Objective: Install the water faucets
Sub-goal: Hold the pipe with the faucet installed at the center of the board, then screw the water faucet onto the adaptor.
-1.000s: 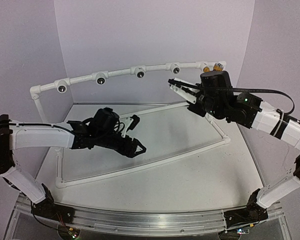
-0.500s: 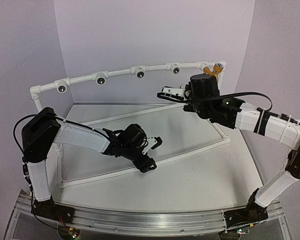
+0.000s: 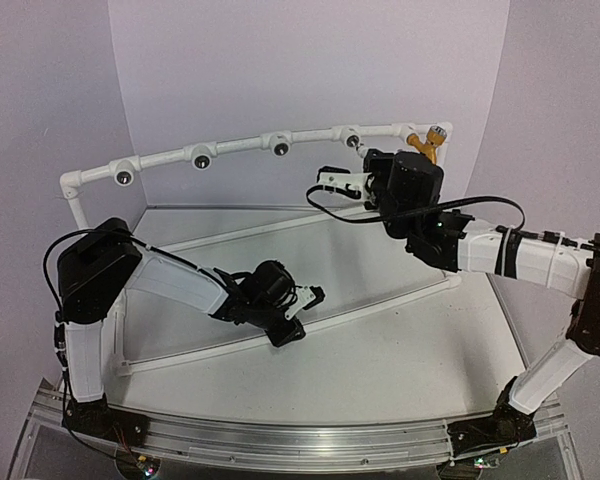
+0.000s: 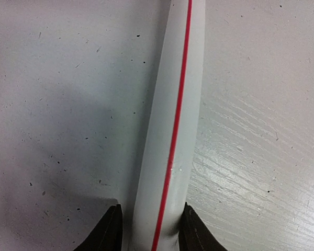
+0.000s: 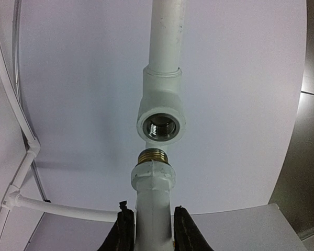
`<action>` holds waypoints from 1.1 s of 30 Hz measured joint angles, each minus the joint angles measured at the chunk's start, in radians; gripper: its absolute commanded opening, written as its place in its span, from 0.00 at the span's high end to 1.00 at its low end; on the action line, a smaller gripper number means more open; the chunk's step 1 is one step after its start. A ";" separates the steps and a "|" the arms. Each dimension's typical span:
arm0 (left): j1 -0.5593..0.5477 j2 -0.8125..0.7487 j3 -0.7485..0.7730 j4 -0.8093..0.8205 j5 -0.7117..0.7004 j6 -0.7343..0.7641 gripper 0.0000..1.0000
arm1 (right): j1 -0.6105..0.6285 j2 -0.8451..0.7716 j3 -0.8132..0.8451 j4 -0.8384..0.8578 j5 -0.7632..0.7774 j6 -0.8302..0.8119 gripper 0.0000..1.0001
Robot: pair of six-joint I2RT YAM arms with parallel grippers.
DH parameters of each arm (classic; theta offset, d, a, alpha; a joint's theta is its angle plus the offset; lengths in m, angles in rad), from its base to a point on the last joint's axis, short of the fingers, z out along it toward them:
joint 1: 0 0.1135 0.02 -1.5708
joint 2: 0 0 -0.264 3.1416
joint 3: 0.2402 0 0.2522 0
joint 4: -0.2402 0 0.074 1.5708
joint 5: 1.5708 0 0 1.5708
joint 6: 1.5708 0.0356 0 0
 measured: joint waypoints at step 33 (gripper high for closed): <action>-0.035 -0.014 -0.145 0.269 -0.034 0.041 1.00 | -0.026 0.074 0.035 0.079 -0.029 -0.055 1.00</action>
